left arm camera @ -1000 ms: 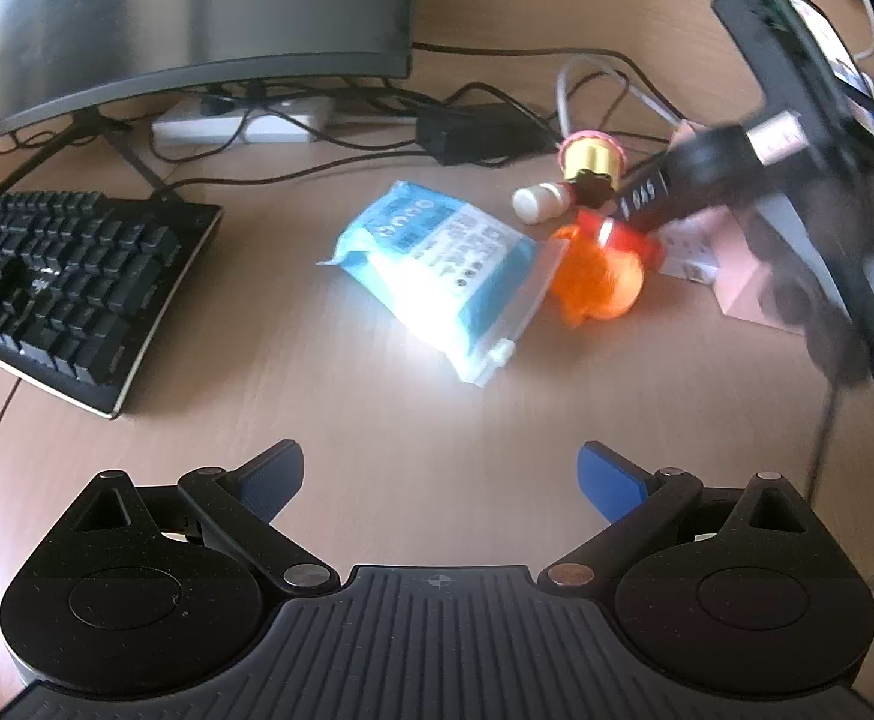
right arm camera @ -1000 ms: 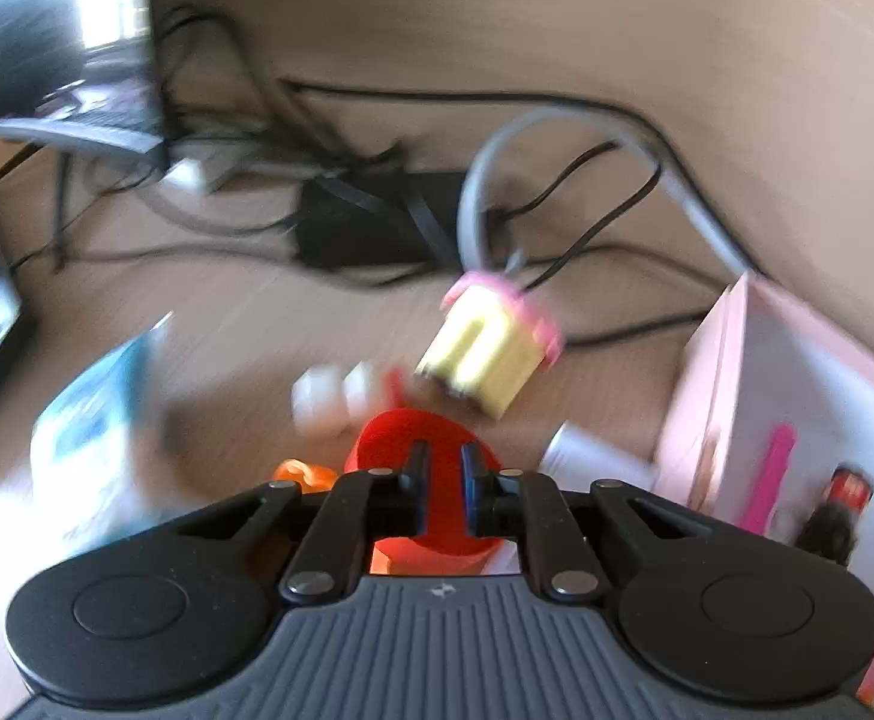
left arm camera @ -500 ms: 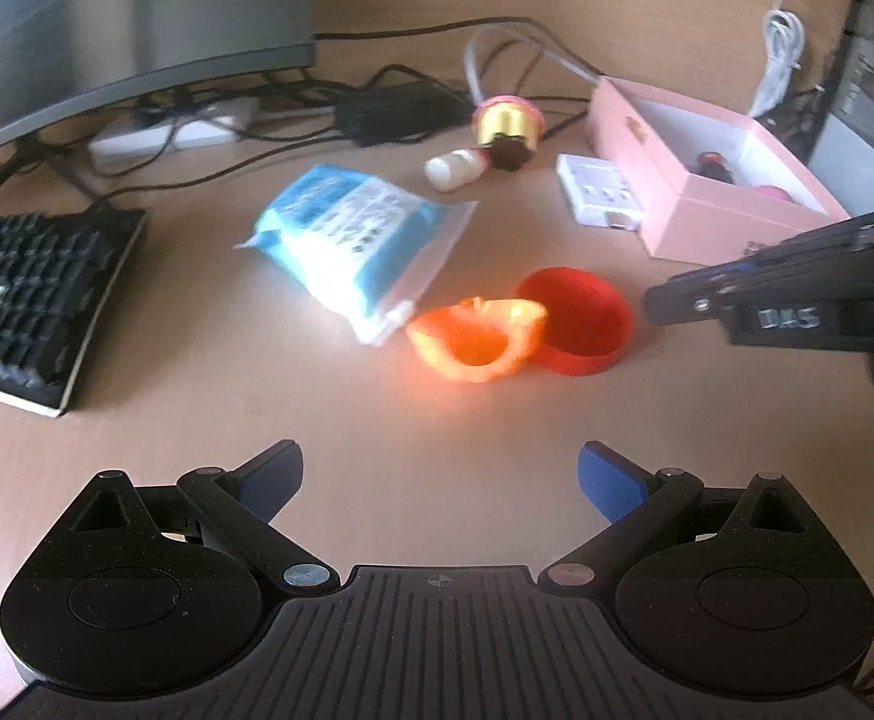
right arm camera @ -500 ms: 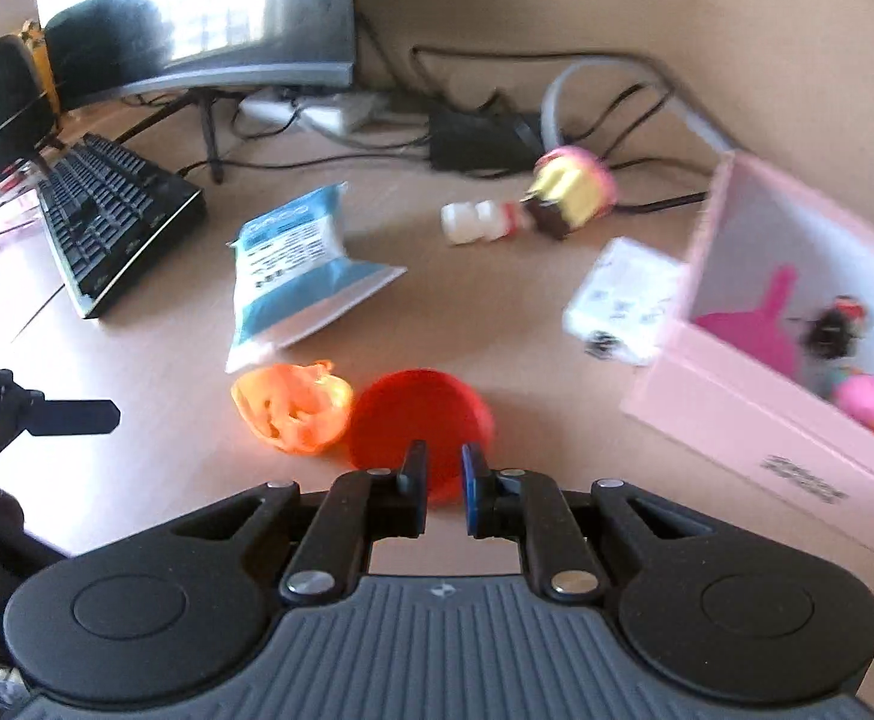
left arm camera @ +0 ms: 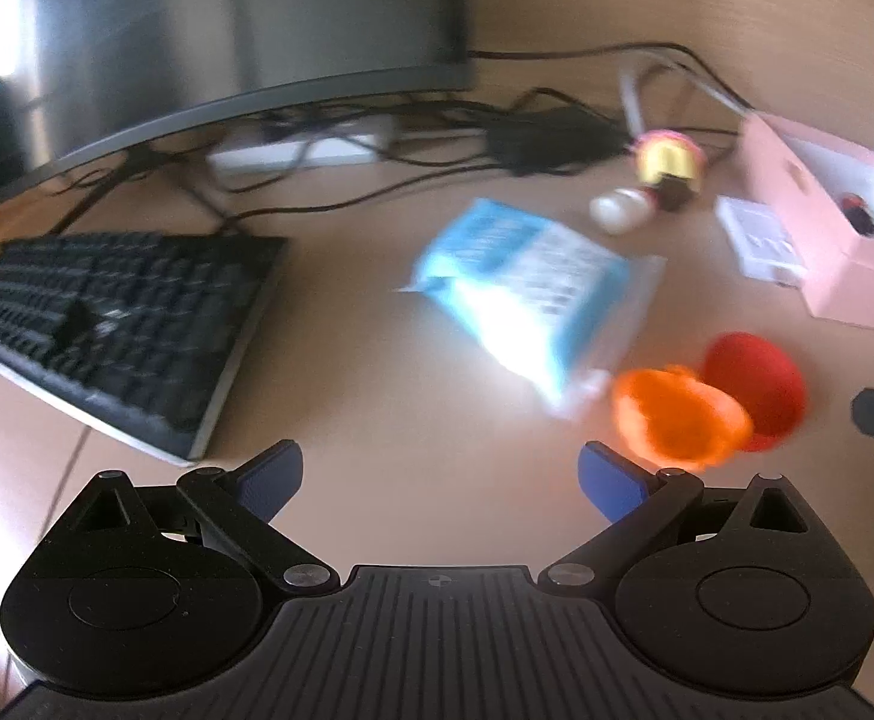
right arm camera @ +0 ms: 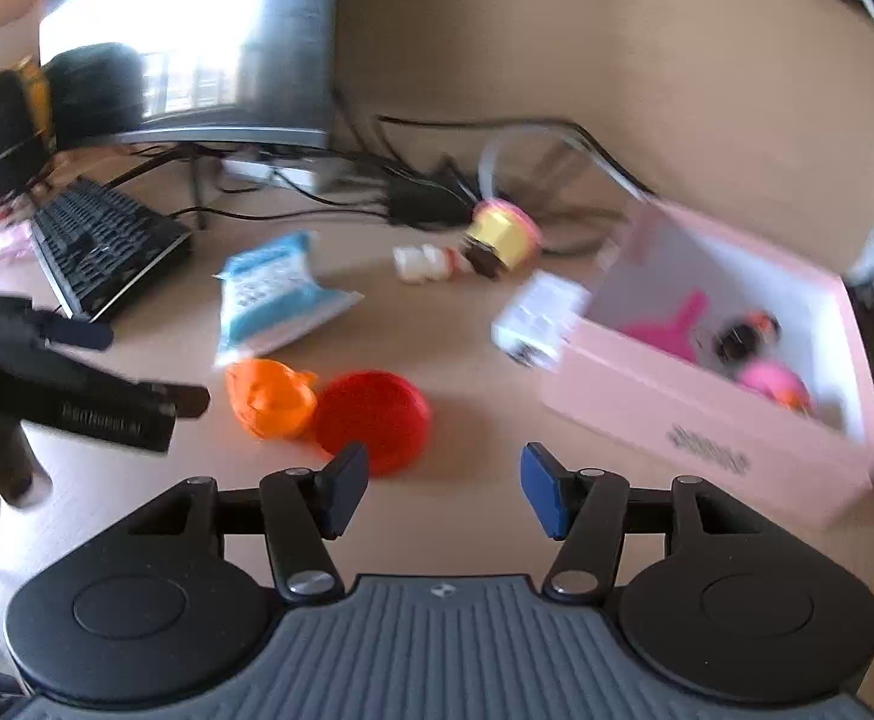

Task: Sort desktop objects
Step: 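Move the left tool to the orange cup while the right tool moves to the red lid, then grasp the orange cup with the left tool while the right tool grasps the red lid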

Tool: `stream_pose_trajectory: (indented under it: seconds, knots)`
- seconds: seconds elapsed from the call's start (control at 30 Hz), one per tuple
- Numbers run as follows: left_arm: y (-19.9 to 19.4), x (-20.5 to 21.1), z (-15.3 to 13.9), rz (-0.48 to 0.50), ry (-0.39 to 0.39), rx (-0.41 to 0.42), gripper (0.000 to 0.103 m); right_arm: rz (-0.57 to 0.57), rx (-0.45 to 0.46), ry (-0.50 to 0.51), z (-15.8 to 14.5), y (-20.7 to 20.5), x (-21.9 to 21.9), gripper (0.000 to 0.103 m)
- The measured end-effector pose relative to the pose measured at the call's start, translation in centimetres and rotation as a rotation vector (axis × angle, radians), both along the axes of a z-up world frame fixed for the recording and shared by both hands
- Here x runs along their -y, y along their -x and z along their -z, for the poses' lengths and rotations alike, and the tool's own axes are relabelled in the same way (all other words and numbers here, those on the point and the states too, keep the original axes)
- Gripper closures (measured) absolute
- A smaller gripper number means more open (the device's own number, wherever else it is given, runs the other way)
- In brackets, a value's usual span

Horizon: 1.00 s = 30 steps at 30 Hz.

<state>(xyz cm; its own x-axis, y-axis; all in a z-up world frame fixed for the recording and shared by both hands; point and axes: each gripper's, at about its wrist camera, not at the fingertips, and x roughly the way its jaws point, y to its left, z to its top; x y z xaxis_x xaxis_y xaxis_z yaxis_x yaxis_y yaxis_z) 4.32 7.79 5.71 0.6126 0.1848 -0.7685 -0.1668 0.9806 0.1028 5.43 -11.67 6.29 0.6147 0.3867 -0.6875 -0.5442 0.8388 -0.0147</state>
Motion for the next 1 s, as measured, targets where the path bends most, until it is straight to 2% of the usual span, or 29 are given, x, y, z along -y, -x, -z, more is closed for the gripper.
stream_pose_trajectory:
  seconds: [0.07, 0.1, 0.13, 0.17, 0.23, 0.27, 0.4, 0.73, 0.77, 0.87, 1.0]
  knots:
    - [0.6, -1.1, -0.5, -0.027, 0.015, 0.013, 0.002, -0.015, -0.012, -0.009, 0.3, -0.8, -1.4, 0.053]
    - [0.9, -1.5, -0.8, -0.035, 0.026, 0.023, 0.002, -0.011, -0.019, -0.007, 0.5, -1.3, -2.1, 0.058]
    - [1.3, -1.8, -1.1, -0.034, 0.047, 0.04, 0.002, -0.002, -0.025, 0.005, 0.9, -1.9, -2.8, 0.068]
    - [1.7, -2.0, -1.4, -0.016, 0.081, 0.061, 0.002, 0.008, -0.025, 0.021, 1.3, -2.5, -3.3, 0.071]
    - [2.1, -1.5, -1.9, 0.057, 0.147, 0.081, 0.002, 0.019, -0.028, 0.06, 2.4, -3.3, -4.0, 0.072]
    - [2.0, -1.0, -1.9, 0.091, 0.149, 0.078, 0.002, 0.019, -0.035, 0.075, 2.8, -3.5, -4.0, 0.072]
    - [1.2, 2.4, -1.1, 0.222, 0.083, 0.066, 0.002, 0.028, -0.054, 0.107, 3.8, -2.8, -2.6, 0.072]
    - [-2.1, 7.1, 1.9, 0.36, 0.014, 0.013, 0.002, 0.241, -0.081, 0.12, 3.9, 0.4, 7.2, 0.072]
    - [-2.3, 7.2, 2.0, 0.36, 0.012, 0.008, 0.005, 0.257, -0.082, 0.111, 3.9, 0.8, 8.0, 0.072]
    - [-2.8, 7.6, 2.4, 0.355, 0.014, -0.009, 0.03, 0.289, -0.08, 0.085, 3.6, 1.6, 9.5, 0.071]
    - [-2.9, 7.6, 2.3, 0.322, 0.019, -0.005, 0.038, 0.306, -0.066, 0.061, 3.3, 2.5, 10.0, 0.066]
